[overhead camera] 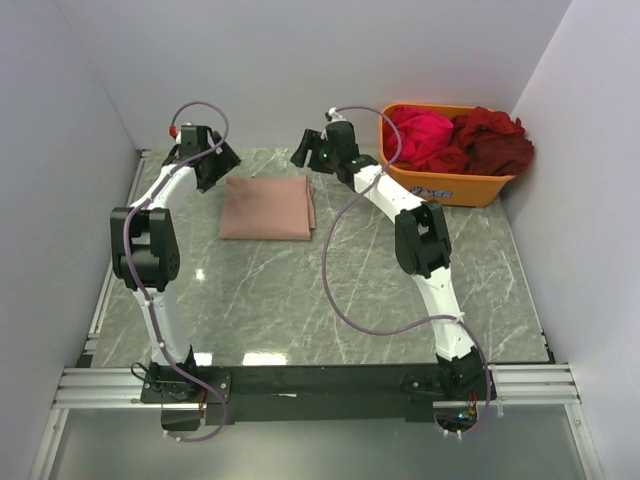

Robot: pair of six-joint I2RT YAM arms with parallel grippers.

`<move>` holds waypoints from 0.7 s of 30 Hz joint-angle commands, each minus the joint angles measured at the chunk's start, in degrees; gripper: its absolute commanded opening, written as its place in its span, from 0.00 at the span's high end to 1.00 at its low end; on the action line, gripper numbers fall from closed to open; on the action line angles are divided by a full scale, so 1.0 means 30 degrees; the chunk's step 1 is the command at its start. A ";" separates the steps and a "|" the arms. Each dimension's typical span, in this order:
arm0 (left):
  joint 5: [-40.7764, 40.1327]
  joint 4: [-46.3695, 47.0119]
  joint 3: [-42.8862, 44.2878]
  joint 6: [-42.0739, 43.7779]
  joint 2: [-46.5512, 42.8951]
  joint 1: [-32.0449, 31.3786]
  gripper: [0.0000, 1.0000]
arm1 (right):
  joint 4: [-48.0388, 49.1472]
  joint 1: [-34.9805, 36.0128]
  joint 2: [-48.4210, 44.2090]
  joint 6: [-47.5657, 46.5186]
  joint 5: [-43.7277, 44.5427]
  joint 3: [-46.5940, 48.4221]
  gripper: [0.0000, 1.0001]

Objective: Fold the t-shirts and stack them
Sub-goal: Fold the tshirt, then neatly place the folded tshirt to the corner

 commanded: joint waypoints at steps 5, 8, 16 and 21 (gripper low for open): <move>0.1077 0.0036 -0.3026 0.1458 -0.2496 0.0080 0.01 | 0.1725 -0.0045 -0.5462 -0.1427 -0.1666 -0.6571 0.21; 0.1222 0.0591 -0.5282 0.1605 -0.3289 0.0109 0.01 | 0.1724 0.0218 -0.7688 -0.1867 -0.2020 -0.9296 0.20; 0.2132 -0.0400 -0.4856 0.2279 -0.1390 0.0051 0.27 | 0.2634 0.0864 -1.2961 -0.1897 -0.2079 -1.6009 0.20; 0.1314 -0.1453 -0.3859 0.3158 -0.0042 -0.0153 0.52 | 0.1986 0.0864 -1.5804 -0.1781 -0.1873 -1.8931 0.21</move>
